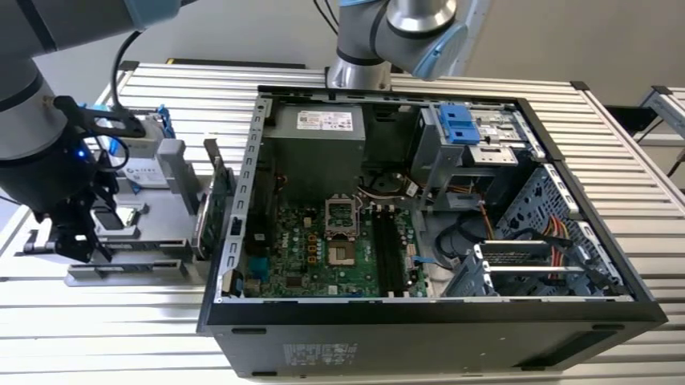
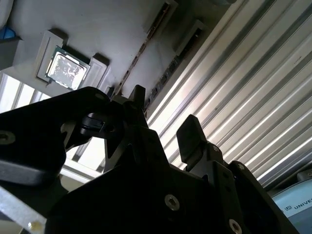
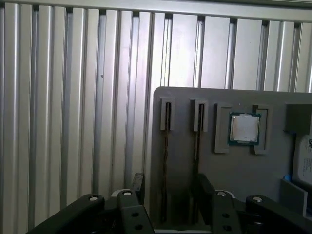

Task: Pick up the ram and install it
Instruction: 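Pick up the ram and move it above insertion slot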

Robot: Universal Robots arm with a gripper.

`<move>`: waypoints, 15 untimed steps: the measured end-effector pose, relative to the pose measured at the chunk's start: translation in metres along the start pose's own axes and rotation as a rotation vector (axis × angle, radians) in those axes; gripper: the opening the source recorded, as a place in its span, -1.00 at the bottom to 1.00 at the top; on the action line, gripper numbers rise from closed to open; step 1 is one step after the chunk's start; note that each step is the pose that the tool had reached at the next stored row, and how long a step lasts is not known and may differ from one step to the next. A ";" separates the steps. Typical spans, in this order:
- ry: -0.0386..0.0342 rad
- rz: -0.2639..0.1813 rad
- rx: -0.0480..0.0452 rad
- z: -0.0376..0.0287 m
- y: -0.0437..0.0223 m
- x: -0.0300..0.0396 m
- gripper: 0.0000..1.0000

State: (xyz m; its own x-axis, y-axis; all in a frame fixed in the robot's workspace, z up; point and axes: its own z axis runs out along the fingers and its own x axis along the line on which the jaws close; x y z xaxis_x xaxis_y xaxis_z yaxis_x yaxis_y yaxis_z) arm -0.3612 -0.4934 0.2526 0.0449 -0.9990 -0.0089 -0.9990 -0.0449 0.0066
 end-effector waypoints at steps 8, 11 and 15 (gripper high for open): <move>0.0000 0.000 0.0000 0.0056 0.0000 0.0001 1.00; 0.0000 0.000 0.0000 0.0074 0.0000 0.0000 1.00; 0.0003 0.000 -0.0001 0.0102 -0.0001 0.0001 1.00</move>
State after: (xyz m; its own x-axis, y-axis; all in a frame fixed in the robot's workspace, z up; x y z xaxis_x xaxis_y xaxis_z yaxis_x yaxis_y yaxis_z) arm -0.3612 -0.4934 0.2425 0.0449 -0.9990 -0.0086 -0.9990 -0.0449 0.0067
